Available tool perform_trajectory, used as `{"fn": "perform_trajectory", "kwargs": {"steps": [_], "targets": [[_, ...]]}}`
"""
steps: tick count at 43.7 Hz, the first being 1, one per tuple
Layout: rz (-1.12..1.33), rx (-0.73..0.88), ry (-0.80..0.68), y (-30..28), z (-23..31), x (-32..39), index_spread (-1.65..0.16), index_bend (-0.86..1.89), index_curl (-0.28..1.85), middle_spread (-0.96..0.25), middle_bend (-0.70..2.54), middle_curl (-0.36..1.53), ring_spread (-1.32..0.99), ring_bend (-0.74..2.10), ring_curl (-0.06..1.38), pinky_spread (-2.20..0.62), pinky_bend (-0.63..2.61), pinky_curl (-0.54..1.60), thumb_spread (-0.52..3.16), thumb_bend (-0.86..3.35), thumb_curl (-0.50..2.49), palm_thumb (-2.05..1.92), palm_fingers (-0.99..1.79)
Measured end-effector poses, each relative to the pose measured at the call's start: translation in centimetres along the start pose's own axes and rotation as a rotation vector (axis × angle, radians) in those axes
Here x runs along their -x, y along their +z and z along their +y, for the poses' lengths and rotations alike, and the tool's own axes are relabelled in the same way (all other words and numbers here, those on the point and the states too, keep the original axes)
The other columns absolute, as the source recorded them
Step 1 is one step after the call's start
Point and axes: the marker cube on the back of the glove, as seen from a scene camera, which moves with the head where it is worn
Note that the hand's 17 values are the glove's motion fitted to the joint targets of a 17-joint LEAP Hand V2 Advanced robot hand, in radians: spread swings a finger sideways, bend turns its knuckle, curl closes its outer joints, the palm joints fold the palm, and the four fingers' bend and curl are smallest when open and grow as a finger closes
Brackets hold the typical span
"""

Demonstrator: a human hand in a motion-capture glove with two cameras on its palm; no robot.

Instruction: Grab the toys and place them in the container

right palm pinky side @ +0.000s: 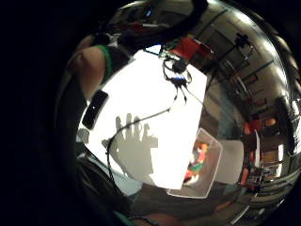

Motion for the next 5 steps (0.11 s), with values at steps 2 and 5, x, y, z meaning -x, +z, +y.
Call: {"fn": "perform_trajectory", "kwargs": {"steps": [2,5], "targets": [[-0.022,0.026,-0.001,0.1,1.2,-0.4,-0.38,0.13,0.42,-0.14,0.25,0.58,-0.25,0.57,0.39,-0.04,0.94,0.35,1.1,-0.07,0.23,-0.1,0.05],[-0.047,0.043,0.003,0.3,2.3,-0.5,-0.37,0.12,0.4,-0.14,0.25,0.57,-0.25,0.57,0.39,-0.03,0.94,0.35,1.11,-0.07,0.22,-0.09,0.0]]}}
